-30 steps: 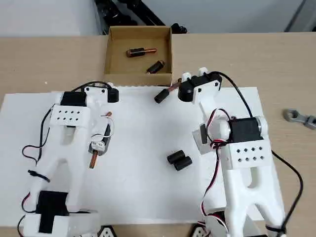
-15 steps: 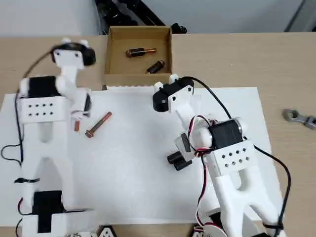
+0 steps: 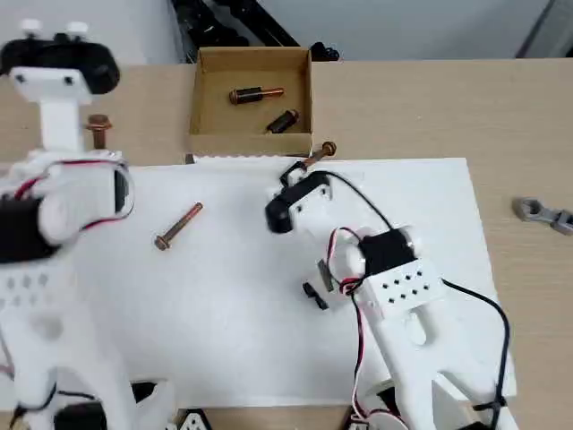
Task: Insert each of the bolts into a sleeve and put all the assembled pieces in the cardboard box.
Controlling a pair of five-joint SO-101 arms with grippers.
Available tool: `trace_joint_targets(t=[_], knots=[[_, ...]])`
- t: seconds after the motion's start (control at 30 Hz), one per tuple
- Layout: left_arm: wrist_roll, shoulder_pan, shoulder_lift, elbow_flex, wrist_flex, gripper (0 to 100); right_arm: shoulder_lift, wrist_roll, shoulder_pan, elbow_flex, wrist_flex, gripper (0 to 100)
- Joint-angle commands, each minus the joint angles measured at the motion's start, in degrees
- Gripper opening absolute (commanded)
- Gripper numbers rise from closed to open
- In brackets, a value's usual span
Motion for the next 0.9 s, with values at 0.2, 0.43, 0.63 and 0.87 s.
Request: trace_joint_targets(t=[0.2,0.43,0.63,0.87], knots=[[-0.2,-0.4,-6.8,-1.1,0.7,1,-1.5,18.3,-2.9,-0.2,3.3,6.2],[0.0,-0.4,-7.2,3.9,0.7,1,-0.9,24.6,-2.5,-5.2,4.6,7.6],[0.0,-0.4,-7.2,3.7,0.7,1,6.8,29.9,-2.3,-8.1,4.6,7.8],[0.0,-0.4,-7.2,3.7,0.7,1,14.5,37.4,-2.5,-16.6,8.0,12.2]])
